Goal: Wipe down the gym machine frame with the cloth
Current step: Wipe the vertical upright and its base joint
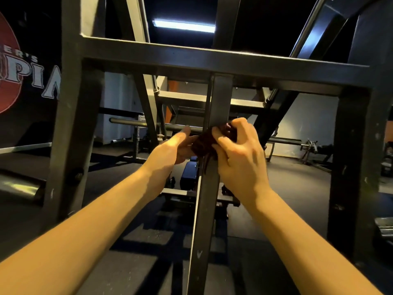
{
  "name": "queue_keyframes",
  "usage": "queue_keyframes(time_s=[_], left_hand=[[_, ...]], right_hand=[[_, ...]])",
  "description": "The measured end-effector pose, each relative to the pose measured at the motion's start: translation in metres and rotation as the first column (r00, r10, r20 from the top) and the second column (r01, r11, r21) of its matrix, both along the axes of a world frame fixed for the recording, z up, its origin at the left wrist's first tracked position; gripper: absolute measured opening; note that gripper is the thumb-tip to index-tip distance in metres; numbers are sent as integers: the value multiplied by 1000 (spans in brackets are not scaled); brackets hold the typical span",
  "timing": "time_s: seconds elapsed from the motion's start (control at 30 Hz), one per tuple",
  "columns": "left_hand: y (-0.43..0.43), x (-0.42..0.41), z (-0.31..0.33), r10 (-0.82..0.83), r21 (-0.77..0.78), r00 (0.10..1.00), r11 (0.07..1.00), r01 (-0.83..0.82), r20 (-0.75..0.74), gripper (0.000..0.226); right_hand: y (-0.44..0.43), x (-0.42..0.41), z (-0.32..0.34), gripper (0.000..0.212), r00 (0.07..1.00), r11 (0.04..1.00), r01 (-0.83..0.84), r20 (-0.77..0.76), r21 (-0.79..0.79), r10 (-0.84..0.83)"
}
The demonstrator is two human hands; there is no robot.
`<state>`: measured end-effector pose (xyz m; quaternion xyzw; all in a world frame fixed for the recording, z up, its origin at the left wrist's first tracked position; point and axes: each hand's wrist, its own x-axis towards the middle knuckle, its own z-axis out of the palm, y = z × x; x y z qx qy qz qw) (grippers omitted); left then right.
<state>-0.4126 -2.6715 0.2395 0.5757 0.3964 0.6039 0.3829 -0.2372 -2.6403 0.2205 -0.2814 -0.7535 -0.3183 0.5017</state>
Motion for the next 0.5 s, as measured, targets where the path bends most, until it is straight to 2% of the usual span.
queue_keyframes(time_s=[0.03, 0.13, 0.2, 0.27, 0.33, 0.37, 0.4, 0.43, 0.5], left_hand=[[1, 0, -1, -38, -1, 999, 999, 38, -25, 35], [5, -4, -5, -82, -49, 993, 996, 78, -82, 61], [2, -4, -6, -81, -55, 989, 996, 75, -122, 73], [-3, -1, -7, -75, -66, 986, 996, 66, -150, 84], [-5, 2, -9, -63, -63, 992, 996, 57, -106, 77], [-6, 2, -11, -41, -42, 995, 998, 37, -87, 65], [-9, 4, -12, -21, -18, 998, 1000, 20, -67, 52], [-11, 6, -14, 8, -5, 998, 1000, -9, -55, 43], [-12, 7, -18, 32, 1, 999, 999, -32, -39, 37]], right_hand=[[2, -5, -3, 15, 998, 1000, -10, -68, 6, 11], [7, -5, -63, 16, 993, 994, -100, -62, -36, 97], [2, 4, -104, 23, 993, 991, -82, 78, -110, 90], [2, 14, -105, 29, 985, 998, 14, 174, -65, -2], [-1, 15, -72, 17, 984, 1000, -26, 178, -8, 27], [-1, 12, -51, 14, 990, 997, -64, 125, 34, 59], [-3, 8, -27, 15, 997, 998, -31, 72, 58, 27], [-2, 4, -12, 15, 1000, 1000, -24, 13, 13, 24], [0, -1, -11, 17, 996, 999, -46, -76, 16, 47]])
